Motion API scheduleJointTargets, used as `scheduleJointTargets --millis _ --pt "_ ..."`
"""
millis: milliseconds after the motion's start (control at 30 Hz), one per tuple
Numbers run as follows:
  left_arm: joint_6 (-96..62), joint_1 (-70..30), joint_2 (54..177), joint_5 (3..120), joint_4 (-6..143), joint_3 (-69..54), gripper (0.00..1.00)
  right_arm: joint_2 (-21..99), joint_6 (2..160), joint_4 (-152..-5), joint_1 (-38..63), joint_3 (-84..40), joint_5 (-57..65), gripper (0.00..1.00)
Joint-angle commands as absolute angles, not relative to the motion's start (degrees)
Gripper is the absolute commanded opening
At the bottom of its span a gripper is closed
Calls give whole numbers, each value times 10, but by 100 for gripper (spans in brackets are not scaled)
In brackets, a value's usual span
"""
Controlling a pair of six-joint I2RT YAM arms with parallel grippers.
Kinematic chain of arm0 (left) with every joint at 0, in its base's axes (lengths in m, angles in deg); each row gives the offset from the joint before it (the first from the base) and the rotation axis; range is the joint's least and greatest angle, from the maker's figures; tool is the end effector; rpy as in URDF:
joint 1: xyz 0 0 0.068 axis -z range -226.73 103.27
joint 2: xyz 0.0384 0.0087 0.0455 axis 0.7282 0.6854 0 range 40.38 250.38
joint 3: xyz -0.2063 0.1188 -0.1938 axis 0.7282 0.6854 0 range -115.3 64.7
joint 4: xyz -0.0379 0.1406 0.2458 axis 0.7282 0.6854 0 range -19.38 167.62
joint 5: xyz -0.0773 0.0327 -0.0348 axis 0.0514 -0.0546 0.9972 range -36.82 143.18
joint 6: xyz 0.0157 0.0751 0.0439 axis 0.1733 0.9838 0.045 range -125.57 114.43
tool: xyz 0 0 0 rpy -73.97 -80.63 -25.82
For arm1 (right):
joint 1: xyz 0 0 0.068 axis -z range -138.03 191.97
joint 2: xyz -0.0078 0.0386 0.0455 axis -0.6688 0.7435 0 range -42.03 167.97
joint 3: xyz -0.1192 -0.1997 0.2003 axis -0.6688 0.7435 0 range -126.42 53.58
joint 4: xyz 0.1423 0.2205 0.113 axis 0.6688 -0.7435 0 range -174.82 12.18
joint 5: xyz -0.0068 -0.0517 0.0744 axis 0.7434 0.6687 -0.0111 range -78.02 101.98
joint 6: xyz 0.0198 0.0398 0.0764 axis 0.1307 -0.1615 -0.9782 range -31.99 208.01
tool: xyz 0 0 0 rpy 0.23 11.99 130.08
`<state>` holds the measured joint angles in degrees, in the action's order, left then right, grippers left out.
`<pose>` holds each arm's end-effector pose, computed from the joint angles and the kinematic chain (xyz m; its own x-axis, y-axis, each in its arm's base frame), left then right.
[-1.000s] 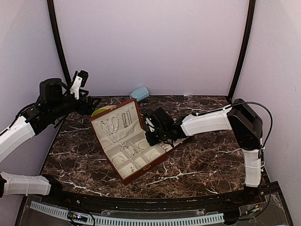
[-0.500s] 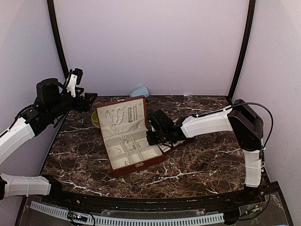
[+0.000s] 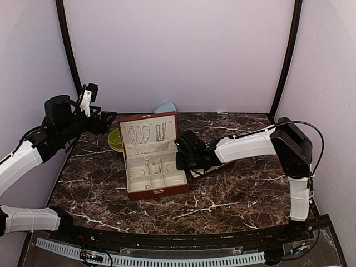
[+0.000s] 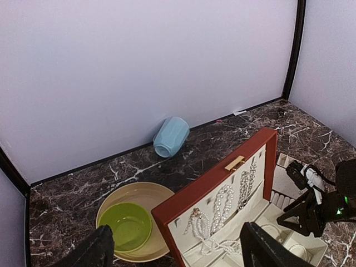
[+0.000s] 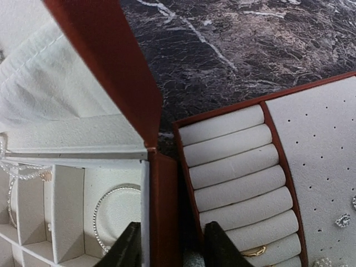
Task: Organize the mixed jewelry
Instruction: Move the jewelry box to the center of the board.
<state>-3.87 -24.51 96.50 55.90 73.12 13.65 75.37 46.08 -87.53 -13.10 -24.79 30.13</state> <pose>0.2572 -0.1091 0.3776 -0.1095 0.0767 -0.9910 0.4248 0.9050 0.0231 0.3085 0.3991 0.1434 -0.7622 0.0177 -0.6471 -0.2043 0.9420 0.2664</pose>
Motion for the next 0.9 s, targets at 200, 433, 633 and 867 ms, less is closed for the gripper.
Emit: scheduleJointTargets --millis 200,433,633,867 --pt "-78 -250 947 578 728 154 87 627 534 -857 -130 -219 319 56" --pt "-112 -270 956 599 757 151 89 608 640 -803 -171 -253 211 57" --pt "-105 -285 943 594 752 158 89 667 675 -758 -207 -319 181 49" --pt "-101 -287 922 593 740 169 89 766 685 -737 -211 -417 159 39"
